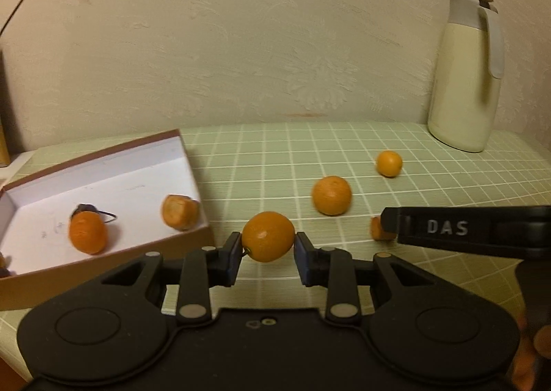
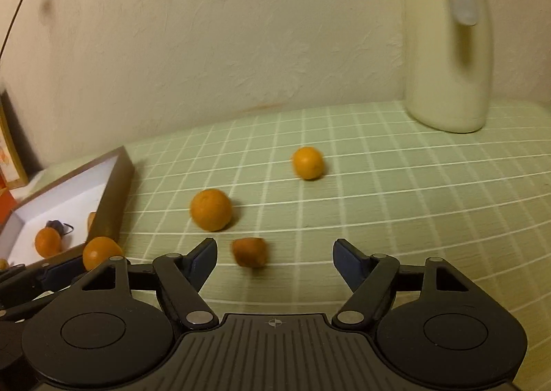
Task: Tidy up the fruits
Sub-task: 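Grasp a medium orange with the left tool while the right tool grasps an orange chunk, then carry the held orange and orange chunk over the white tray with both tools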
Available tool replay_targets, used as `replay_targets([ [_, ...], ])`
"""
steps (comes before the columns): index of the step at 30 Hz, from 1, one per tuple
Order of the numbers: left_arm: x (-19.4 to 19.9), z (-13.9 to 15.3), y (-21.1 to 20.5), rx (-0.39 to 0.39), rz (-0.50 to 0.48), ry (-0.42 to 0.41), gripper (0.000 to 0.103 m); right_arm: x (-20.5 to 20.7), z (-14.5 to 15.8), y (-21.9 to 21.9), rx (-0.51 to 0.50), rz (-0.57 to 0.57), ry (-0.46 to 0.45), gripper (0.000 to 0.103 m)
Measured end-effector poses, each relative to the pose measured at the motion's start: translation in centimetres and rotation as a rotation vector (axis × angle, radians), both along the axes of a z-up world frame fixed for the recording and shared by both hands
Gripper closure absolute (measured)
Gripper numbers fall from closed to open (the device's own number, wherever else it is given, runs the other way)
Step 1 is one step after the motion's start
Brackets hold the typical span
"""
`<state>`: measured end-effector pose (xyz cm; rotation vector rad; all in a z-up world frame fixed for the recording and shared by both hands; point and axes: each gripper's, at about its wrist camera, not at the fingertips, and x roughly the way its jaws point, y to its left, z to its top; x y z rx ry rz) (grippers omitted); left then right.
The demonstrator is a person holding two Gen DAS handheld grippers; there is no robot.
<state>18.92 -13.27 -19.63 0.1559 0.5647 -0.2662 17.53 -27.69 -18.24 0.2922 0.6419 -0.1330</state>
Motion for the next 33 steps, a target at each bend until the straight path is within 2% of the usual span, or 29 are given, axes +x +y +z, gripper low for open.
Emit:
replay_targets([
  [2, -0.1, 0.2, 0.7, -0.002, 0.009, -0.003, 0.080, 0.6, -0.2, 0.7, -0.010, 0.016, 0.006, 0.032],
  [4, 0.0, 0.3, 1.2, -0.006, 0.021, 0.001, 0.080, 1.2, -0.5, 1.0, 0.001, 0.025, 0.018, 0.045],
  [5, -0.1, 0.4, 1.6, -0.013, 0.026, 0.002, 0.080, 1.4, -0.6, 1.2, -0.005, 0.025, 0.026, 0.048],
  [9, -0.1, 0.8, 2.4, -0.026, 0.034, -0.005, 0.080, 2.3, -1.5, 0.8, 0.017, -0.002, 0.049, 0.048],
  [14, -0.2, 0.9, 3.0, -0.027, 0.040, -0.006, 0.080, 2.8, -1.6, 1.2, -0.007, 0.000, 0.047, 0.051],
  [16, -0.2, 1.0, 3.3, -0.030, 0.045, -0.005, 0.080, 2.9, -1.6, 1.5, -0.029, 0.012, 0.050, 0.073],
  [17, -0.2, 1.1, 3.4, -0.032, 0.048, -0.005, 0.080, 3.0, -1.6, 1.7, -0.036, 0.017, 0.054, 0.076],
  [25, -0.4, 1.7, 4.4, -0.038, 0.068, -0.012, 0.080, 2.8, -1.3, 2.6, -0.052, 0.039, 0.039, 0.080],
  [33, -0.6, 2.9, 7.0, -0.062, 0.123, -0.030, 0.080, 1.7, 2.5, 5.5, -0.018, 0.133, -0.086, 0.080],
])
